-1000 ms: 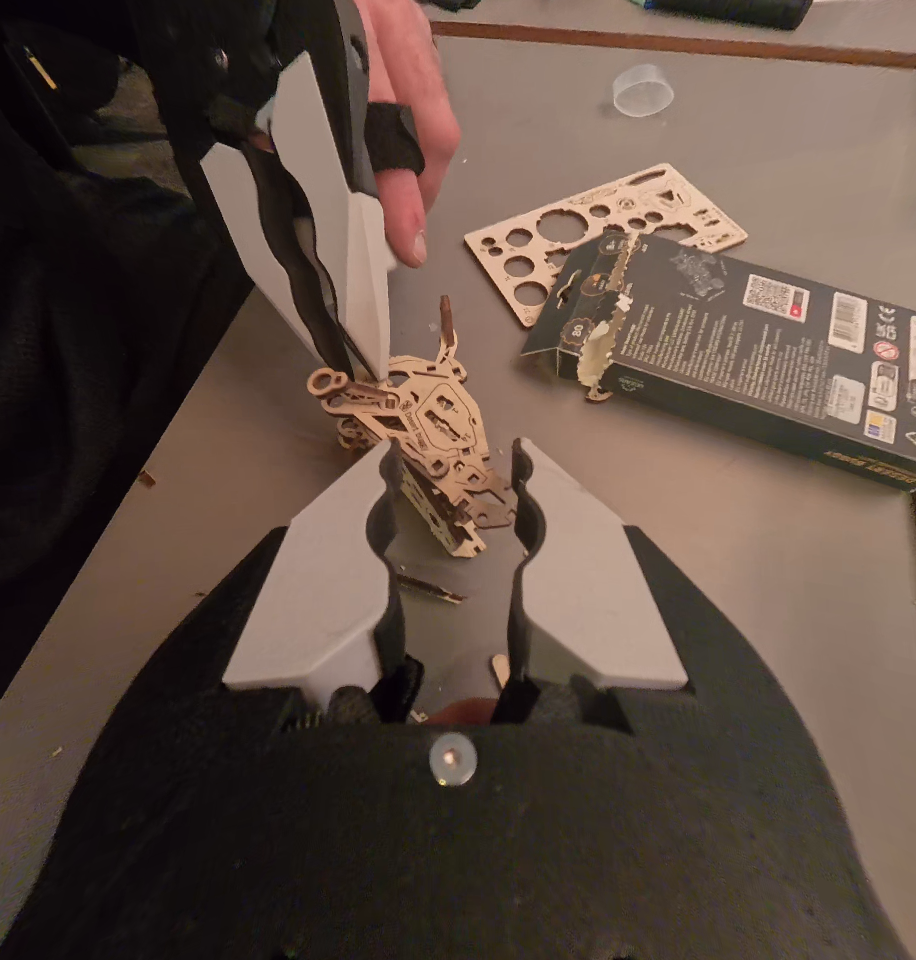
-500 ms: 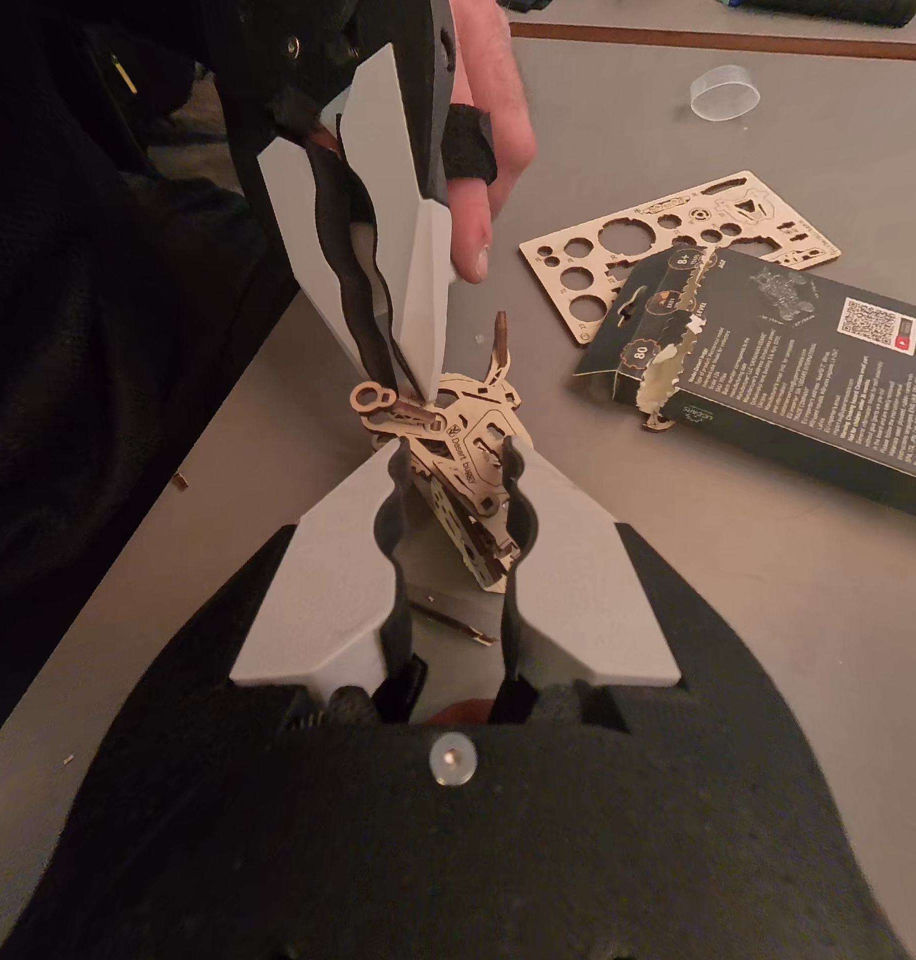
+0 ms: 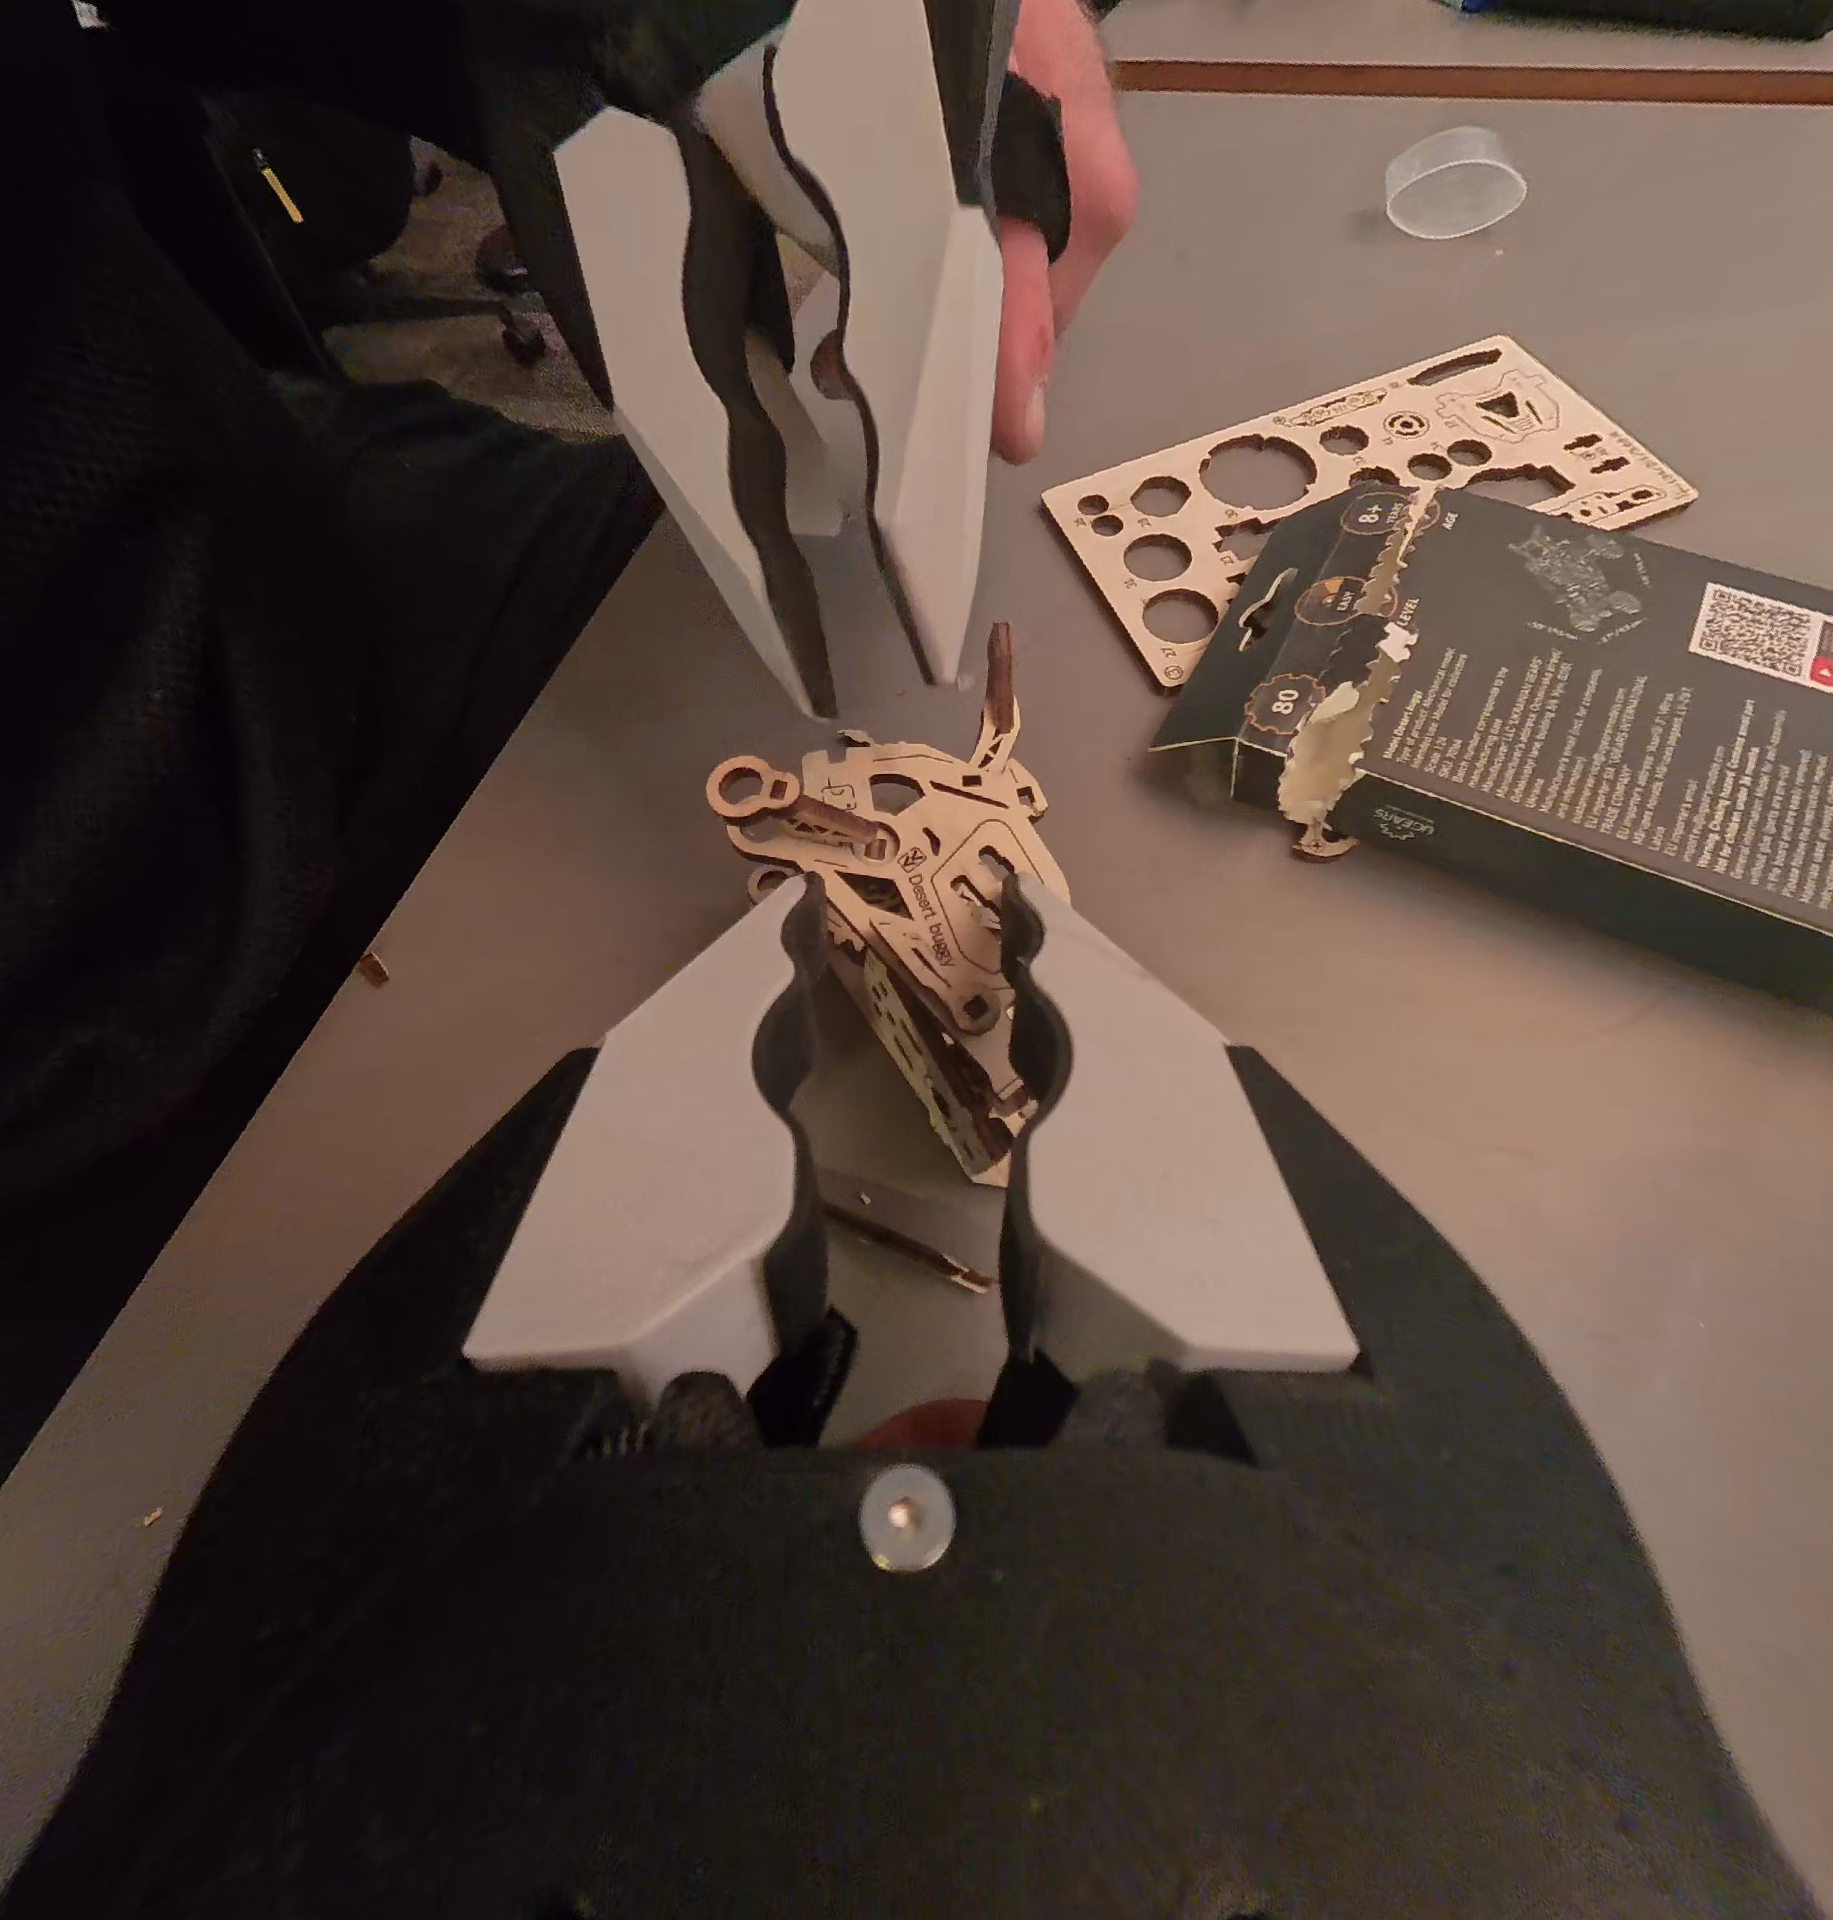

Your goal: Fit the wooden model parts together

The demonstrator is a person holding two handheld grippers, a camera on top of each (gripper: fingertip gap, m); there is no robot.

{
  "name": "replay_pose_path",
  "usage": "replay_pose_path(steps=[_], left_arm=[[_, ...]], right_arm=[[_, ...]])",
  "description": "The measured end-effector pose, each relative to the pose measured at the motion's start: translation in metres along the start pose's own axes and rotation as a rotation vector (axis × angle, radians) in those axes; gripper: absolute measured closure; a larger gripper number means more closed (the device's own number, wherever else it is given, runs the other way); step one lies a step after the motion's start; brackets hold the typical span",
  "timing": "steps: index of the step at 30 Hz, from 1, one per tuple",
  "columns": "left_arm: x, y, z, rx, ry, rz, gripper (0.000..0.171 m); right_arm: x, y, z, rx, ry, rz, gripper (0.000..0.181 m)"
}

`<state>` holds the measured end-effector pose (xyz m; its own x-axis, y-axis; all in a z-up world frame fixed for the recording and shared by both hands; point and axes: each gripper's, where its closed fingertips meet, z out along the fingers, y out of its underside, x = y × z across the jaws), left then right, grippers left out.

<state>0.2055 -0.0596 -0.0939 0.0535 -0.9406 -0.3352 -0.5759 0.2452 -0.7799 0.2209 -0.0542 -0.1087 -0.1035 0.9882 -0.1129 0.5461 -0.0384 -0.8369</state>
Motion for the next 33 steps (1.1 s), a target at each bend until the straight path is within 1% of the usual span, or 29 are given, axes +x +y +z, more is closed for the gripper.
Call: replay_pose_path(steps=[1,2,7,9,10,12,13,15,17,18,22,24,27,30,33], left_arm=[[0.004,0.005,0.003,-0.027,0.012,0.014,0.157],[0.006,0.007,0.005,-0.038,0.021,0.021,0.164],[0.007,0.007,0.006,-0.033,0.026,-0.001,0.165],[0.004,0.006,0.005,-0.034,0.020,0.000,0.162],[0.001,0.003,0.003,-0.014,0.015,-0.012,0.163],[-0.006,-0.004,-0.001,0.042,0.021,-0.111,0.165],[-0.010,-0.003,-0.001,0.043,0.015,-0.141,0.167],[-0.012,0.004,0.004,0.005,0.005,-0.148,0.171],[-0.007,0.010,0.010,-0.037,0.020,-0.125,0.171],[-0.007,0.013,0.013,-0.056,0.000,-0.113,0.171],[-0.007,0.014,0.013,-0.058,0.023,-0.174,0.171],[-0.006,0.014,0.013,-0.066,0.004,-0.118,0.171],[-0.006,0.015,0.014,-0.071,0.009,-0.128,0.171],[-0.006,0.015,0.013,-0.076,-0.016,-0.069,0.171],[-0.005,0.015,0.014,-0.070,-0.019,-0.070,0.171]], right_arm=[[0.000,0.000,0.000,0.000,-0.001,0.001,0.151],[0.000,0.000,0.000,0.000,0.000,0.002,0.151],[0.001,0.000,0.000,-0.004,-0.003,0.006,0.151],[0.001,0.000,0.000,-0.006,-0.008,0.008,0.151],[0.001,0.000,0.000,-0.008,-0.011,0.010,0.151],[0.000,0.000,0.000,-0.010,-0.014,0.010,0.151],[0.001,0.000,0.000,-0.010,-0.014,0.010,0.151],[0.001,0.001,0.000,-0.008,-0.014,0.012,0.151],[0.001,0.001,0.000,-0.006,-0.014,0.015,0.151],[0.001,0.001,0.000,-0.006,-0.013,0.015,0.151],[0.000,0.001,0.001,-0.007,-0.015,0.018,0.151],[0.000,0.001,0.001,-0.009,-0.020,0.025,0.151],[0.000,0.002,0.001,-0.015,-0.014,0.013,0.151],[0.000,0.002,0.001,-0.024,-0.005,-0.001,0.151],[-0.001,0.002,0.001,-0.028,0.004,-0.011,0.151]])
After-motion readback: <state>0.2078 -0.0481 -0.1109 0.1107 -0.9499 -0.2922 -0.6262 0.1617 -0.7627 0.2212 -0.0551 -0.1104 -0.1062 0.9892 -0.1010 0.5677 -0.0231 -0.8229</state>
